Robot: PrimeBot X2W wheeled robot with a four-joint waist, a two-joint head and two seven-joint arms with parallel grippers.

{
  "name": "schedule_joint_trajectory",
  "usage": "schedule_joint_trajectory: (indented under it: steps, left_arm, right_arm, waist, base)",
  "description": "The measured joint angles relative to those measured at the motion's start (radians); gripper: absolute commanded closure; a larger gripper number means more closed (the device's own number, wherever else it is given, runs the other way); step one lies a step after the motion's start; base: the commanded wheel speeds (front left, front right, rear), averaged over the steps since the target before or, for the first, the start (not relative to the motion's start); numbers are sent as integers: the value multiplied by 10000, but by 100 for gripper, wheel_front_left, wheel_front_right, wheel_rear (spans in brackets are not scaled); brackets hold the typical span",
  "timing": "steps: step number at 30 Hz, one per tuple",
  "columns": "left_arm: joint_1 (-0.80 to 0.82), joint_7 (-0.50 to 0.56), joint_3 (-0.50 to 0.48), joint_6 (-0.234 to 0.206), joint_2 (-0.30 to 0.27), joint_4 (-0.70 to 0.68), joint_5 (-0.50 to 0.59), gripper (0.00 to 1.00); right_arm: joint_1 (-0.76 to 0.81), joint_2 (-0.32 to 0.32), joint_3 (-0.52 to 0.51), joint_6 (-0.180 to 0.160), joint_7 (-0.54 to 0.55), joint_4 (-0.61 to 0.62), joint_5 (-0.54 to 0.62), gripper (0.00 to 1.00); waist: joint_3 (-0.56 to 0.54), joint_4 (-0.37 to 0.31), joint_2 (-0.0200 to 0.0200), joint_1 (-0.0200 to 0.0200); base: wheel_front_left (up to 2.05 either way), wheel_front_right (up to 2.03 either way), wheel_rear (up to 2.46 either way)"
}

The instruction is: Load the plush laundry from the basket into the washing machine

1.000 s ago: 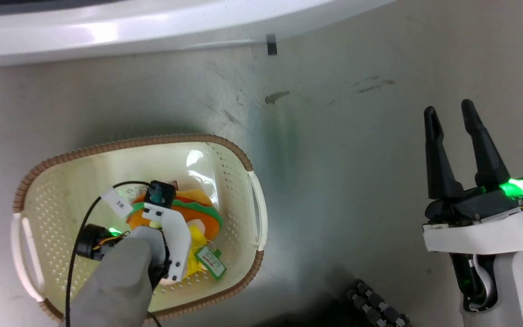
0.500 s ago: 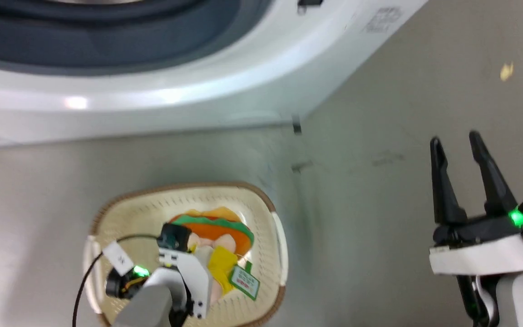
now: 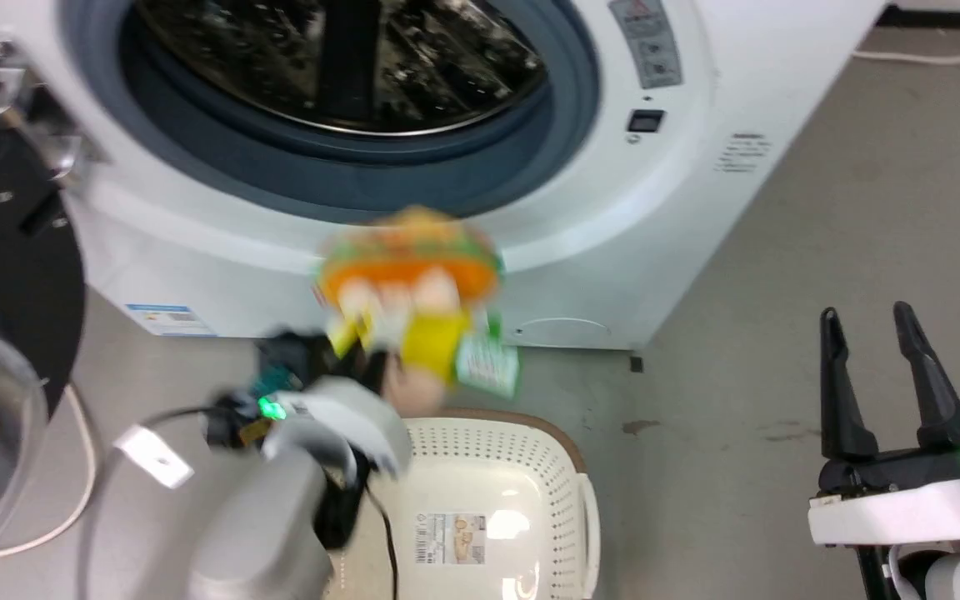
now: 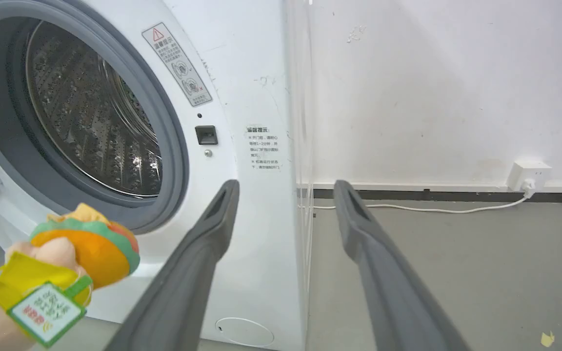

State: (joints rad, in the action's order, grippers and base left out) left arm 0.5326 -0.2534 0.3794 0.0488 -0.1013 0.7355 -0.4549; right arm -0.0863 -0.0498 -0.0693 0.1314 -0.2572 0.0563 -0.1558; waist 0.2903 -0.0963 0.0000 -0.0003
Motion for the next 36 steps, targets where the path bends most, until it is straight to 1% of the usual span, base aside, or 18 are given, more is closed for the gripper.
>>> schedule_joint_trajectory:
  steps: [3, 6, 9, 12, 16, 19, 25, 27, 32, 36]
  left_arm:
    - [-86, -31, -510, -297, -276, -2027, 466, 100]
    - [-31, -29, -901, -481, -418, -3327, 650, 100]
    - [527, 159, -1057, -619, -548, -3847, 698, 100]
    - [1765, 936, -1135, -698, -869, -3960, 859, 100]
    - [3579, 2017, -1383, -798, -1269, -3624, 863, 100]
    - [4850, 2786, -1430, -803, -1615, -3007, 943, 100]
    - [7132, 3649, -1398, -819, -2368, -1478, 1475, 100]
    - [7776, 3889, -1411, -872, -2531, -917, 1553, 100]
    - [8684, 4293, -1221, -976, -2800, 288, 1896, 100]
    - [8910, 4194, -1028, -1122, -2961, 1001, 2174, 100]
  right_arm:
    - [9, 2, 46, 0, 0, 128, 86, 0]
    - [-52, 2, 150, 2, 0, 211, 94, 0]
    - [-231, 0, 270, 2, 0, 261, 56, 0]
    - [-534, -2, 439, 2, 0, 270, -98, 0]
    - [-981, 2, 497, 2, 0, 242, -510, 0]
    - [-1222, 2, 510, 2, 0, 178, -807, 0]
    - [-1658, 0, 685, 2, 0, 19, -1329, 0]
    - [-1757, 2, 727, 2, 0, -15, -1467, 0]
    - [-1901, 0, 767, 2, 0, -46, -1728, 0]
    - [-1904, 0, 777, 2, 0, 4, -1816, 0]
  waist:
    - [19, 170, 0, -1]
    - [279, 147, 0, 2]
    - [727, -4, 0, 2]
    - [1292, -236, 0, 3]
    - [2093, -650, 0, 4]
    - [2681, -1023, 0, 5]
    - [3673, -1839, 0, 5]
    - [3954, -2103, 0, 5]
    - [4570, -2627, 0, 5]
    - [4865, -2912, 0, 4]
  base:
    - [0, 0, 0]
    - [0, 0, 0]
    - [0, 0, 0]
    - [0, 0, 0]
    - [0, 0, 0]
    - [0, 0, 0]
    - [0, 0, 0]
    - [0, 0, 0]
    - [0, 0, 0]
    - [0, 0, 0]
